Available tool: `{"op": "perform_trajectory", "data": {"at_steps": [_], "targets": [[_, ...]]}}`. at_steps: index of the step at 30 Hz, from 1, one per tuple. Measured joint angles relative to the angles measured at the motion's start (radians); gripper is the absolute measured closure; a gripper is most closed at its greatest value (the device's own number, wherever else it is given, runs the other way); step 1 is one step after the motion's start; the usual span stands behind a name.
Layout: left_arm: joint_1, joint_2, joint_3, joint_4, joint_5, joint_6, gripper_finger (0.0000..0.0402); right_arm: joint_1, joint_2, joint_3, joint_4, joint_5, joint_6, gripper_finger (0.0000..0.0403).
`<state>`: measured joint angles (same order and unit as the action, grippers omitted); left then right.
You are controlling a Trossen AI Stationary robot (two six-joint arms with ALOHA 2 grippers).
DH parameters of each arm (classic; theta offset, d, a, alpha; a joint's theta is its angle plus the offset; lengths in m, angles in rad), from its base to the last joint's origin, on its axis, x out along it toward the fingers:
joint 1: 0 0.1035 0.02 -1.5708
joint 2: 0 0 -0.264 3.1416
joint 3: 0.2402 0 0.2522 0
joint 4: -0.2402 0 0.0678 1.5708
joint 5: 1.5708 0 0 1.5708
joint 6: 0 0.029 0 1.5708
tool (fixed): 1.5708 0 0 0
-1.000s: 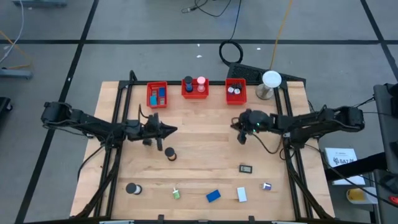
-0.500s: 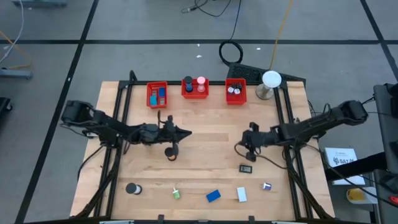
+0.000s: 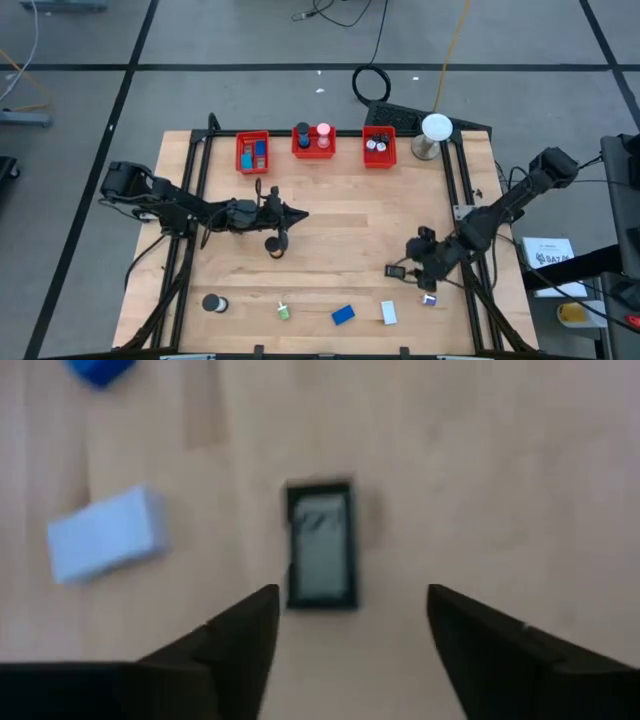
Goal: Pick & Place Office items
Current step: Put the black timer into the left orange basket
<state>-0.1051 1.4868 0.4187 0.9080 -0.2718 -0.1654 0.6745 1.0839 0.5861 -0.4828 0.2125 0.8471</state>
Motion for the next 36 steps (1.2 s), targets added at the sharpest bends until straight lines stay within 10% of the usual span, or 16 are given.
{"op": "perform_trajectory", "data": {"at_steps": [21,29,36], "targets": [[0.0,0.0,0.0,0.001,0.0,-0.005,0.0384,0.152,0.291,-0.001,0.179,0.154,0.094,0.0151],[0.011,0.0,0.0,0.0,-0.015,-0.02,0.0392,0.131,0.319,0.0,0.171,0.163,0.135,0.0257],[0.067,-0.071,0.0,-0.14,-0.015,-0.057,0.0399,0.013,0.253,-0.002,0.17,0.153,0.038,0.0259]]}}
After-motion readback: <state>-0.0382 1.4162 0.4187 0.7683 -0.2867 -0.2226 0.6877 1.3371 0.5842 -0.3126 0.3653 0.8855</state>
